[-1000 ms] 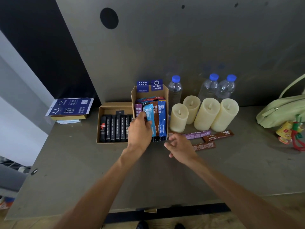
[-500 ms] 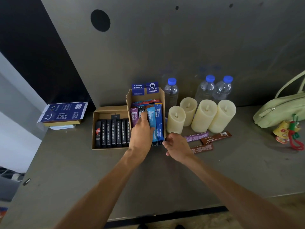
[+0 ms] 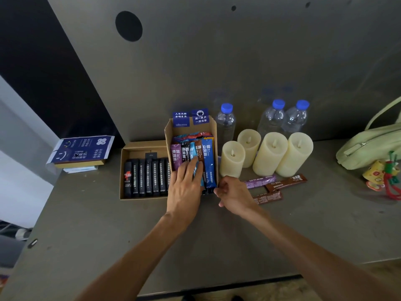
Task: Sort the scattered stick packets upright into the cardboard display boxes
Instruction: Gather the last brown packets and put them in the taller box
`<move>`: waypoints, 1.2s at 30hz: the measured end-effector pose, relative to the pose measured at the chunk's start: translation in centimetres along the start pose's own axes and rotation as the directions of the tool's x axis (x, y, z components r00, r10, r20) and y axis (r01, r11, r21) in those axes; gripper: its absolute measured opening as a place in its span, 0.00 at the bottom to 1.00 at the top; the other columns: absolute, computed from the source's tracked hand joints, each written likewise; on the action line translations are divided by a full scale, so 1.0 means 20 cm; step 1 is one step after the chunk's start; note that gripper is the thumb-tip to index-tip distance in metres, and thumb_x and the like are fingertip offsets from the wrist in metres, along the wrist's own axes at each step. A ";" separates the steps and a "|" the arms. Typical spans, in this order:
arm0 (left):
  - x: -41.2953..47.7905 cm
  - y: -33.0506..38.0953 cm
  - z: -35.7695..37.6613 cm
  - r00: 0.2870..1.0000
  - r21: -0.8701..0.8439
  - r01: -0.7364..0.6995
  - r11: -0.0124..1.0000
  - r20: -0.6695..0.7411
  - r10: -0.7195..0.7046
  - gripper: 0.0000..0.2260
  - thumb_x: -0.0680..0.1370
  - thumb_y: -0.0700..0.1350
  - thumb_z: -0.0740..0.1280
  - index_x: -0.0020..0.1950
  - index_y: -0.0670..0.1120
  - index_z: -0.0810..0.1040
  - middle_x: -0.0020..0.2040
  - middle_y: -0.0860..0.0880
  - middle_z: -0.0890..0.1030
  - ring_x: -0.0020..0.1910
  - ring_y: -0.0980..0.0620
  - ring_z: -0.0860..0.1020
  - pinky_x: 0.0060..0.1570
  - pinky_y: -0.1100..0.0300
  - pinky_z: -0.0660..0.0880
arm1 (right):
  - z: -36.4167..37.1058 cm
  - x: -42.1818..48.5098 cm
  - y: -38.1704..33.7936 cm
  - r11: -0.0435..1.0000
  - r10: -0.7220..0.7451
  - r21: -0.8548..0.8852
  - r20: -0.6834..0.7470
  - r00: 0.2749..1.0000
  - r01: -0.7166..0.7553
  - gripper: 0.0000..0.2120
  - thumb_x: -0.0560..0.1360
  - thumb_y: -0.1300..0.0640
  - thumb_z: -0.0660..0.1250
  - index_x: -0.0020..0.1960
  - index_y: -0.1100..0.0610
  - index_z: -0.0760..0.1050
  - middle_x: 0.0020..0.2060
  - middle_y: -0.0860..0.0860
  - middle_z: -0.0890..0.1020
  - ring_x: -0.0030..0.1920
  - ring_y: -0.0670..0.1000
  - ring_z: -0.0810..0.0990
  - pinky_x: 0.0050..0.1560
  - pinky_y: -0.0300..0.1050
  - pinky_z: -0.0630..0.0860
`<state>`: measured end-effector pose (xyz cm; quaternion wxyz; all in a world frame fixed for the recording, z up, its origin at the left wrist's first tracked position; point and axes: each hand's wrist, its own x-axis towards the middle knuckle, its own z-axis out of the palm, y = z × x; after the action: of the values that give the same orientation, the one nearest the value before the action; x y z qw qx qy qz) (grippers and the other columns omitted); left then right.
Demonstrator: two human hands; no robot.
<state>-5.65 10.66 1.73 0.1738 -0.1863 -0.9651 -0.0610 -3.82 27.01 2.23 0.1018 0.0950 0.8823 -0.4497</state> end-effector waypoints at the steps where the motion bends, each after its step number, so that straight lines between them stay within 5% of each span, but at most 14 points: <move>1: 0.00 0.00 0.01 1.000 0.010 -0.011 1.000 0.002 0.011 0.31 0.70 0.45 0.77 0.72 0.43 0.72 0.72 0.44 0.71 0.68 0.44 0.70 0.62 0.48 0.72 | 0.00 0.00 0.00 1.000 0.000 0.001 -0.002 1.000 0.000 0.05 0.79 0.55 0.67 0.48 0.56 0.75 0.43 0.52 0.83 0.29 0.44 0.83 0.26 0.30 0.71; 9: 0.02 -0.03 0.03 0.998 0.061 -0.044 0.997 0.036 0.042 0.33 0.68 0.40 0.78 0.72 0.43 0.72 0.73 0.44 0.71 0.72 0.45 0.68 0.69 0.46 0.67 | 0.00 0.01 0.00 1.000 -0.010 -0.003 0.006 1.000 0.010 0.05 0.79 0.56 0.68 0.47 0.56 0.75 0.39 0.52 0.83 0.27 0.42 0.82 0.26 0.27 0.69; 26: 0.03 -0.04 0.01 0.996 -0.030 -0.064 0.997 0.060 0.066 0.32 0.69 0.44 0.78 0.72 0.43 0.71 0.72 0.44 0.71 0.72 0.44 0.68 0.68 0.46 0.70 | -0.02 -0.01 0.02 0.998 -0.030 0.052 0.048 0.998 0.027 0.07 0.79 0.54 0.69 0.53 0.56 0.76 0.46 0.50 0.83 0.33 0.43 0.82 0.28 0.28 0.72; 33: 0.02 0.14 -0.03 0.972 -0.208 -0.206 0.956 -0.152 0.176 0.13 0.74 0.40 0.72 0.58 0.44 0.79 0.56 0.46 0.77 0.53 0.46 0.75 0.52 0.52 0.76 | -0.12 -0.04 0.11 1.000 -0.027 -0.015 -0.048 0.998 0.027 0.03 0.78 0.58 0.68 0.49 0.57 0.77 0.45 0.54 0.84 0.30 0.46 0.80 0.27 0.29 0.71; 36: 0.02 0.26 0.03 0.956 -0.335 -0.295 0.895 -0.095 0.279 0.09 0.75 0.37 0.69 0.54 0.44 0.79 0.50 0.46 0.77 0.47 0.47 0.76 0.48 0.52 0.76 | -0.21 -0.04 0.23 0.996 -0.018 -0.088 -0.125 0.992 0.007 0.05 0.76 0.61 0.68 0.43 0.51 0.79 0.39 0.50 0.85 0.37 0.48 0.84 0.43 0.42 0.81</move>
<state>-4.24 15.72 1.60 0.1668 -0.3527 -0.8971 -0.2075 -2.34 32.94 1.33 0.0471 0.1130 0.9063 -0.4045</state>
